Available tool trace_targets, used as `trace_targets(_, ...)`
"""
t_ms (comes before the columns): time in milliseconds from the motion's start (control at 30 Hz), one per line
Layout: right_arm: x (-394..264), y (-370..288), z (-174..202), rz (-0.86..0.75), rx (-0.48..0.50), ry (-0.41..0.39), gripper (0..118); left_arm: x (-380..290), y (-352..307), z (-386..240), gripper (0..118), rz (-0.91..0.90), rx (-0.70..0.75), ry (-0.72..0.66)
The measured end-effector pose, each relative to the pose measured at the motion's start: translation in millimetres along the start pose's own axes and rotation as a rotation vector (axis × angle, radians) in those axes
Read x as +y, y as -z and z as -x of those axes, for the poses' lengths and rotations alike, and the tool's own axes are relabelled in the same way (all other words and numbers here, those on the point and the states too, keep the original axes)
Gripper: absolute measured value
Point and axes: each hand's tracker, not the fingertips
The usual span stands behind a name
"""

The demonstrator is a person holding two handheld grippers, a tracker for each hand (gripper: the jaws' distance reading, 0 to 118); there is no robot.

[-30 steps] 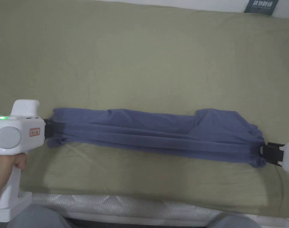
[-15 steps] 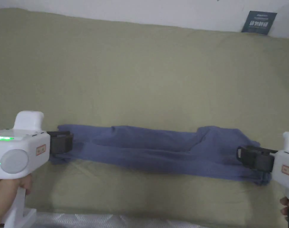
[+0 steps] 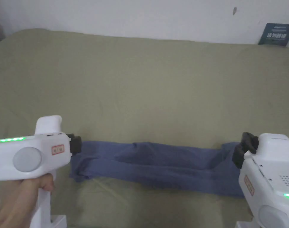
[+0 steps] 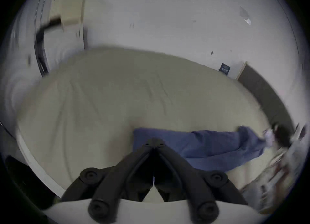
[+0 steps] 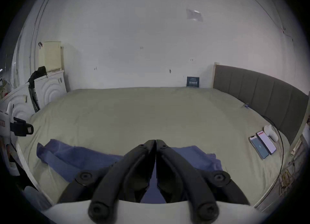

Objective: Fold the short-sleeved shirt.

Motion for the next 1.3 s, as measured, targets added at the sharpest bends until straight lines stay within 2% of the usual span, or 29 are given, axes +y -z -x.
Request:
trace_targets(100,1,0,17,-0.019,0.017,-0.02,7,26,29,50,0,0.149,-0.118,-0.134)
trace_targets(133,1,0,23,-0.026,0.021,-0.031,7,18,23,33,0,0.16,-0.107,-0.116)
trace_targets(200,1,2,30,-0.025,0.039,-0.034,7,22,28,38,0,0.179,-0.133,-0.144)
trace_targets(333,1,9,44,-0.012,0.06,-0.035,7,36,44,61,0,0.322,-0.302,-0.282)
trace_targets(400,1,13,47,0.005,0.071,-0.031,7,35,49,69,0,0.327,-0.355,-0.306)
trace_targets(567,2,17,50,0.019,0.089,-0.03,7,31,63,85,3,0.357,-0.372,-0.29)
trace_targets(600,2,18,51,0.02,0.088,-0.031,7,30,65,88,20,0.378,-0.381,-0.282)
trace_targets(633,2,19,51,0.024,0.087,-0.036,7,27,67,88,74,0.395,-0.397,-0.27)
trace_targets(667,2,19,51,0.026,0.085,-0.04,7,23,71,87,113,0.41,-0.413,-0.265)
trace_targets(700,2,19,50,0.023,0.086,-0.041,7,19,77,84,118,0.449,-0.432,-0.258)
trace_targets(733,3,20,50,0.025,0.083,-0.045,7,17,70,81,113,0.433,-0.462,-0.27)
trace_targets(833,2,22,48,0.03,0.079,-0.047,7,9,83,72,113,0.464,-0.548,-0.359)
trace_targets(1000,3,22,42,0.038,0.074,-0.05,7,5,94,54,112,0.475,-0.596,-0.352)
trace_targets(1033,3,22,41,0.038,0.071,-0.047,7,5,95,50,103,0.468,-0.594,-0.354)
trace_targets(1067,3,21,39,0.035,0.069,-0.043,7,6,96,47,80,0.465,-0.589,-0.366)
trace_targets(1100,4,21,37,0.035,0.068,-0.04,7,6,95,45,36,0.464,-0.589,-0.369)
trace_targets(1133,5,20,35,0.035,0.066,-0.034,7,9,94,44,36,0.439,-0.506,-0.352)
trace_targets(1167,6,19,34,0.036,0.067,-0.032,7,7,97,42,16,0.444,-0.422,-0.319)
trace_targets(1200,6,17,32,0.035,0.067,-0.032,7,3,97,40,6,0.443,-0.353,-0.3)
trace_targets(1267,8,14,29,0.033,0.068,-0.03,7,4,95,50,6,0.458,-0.44,-0.349)
trace_targets(1300,10,12,27,0.03,0.067,-0.028,7,6,88,51,6,0.435,-0.429,-0.352)
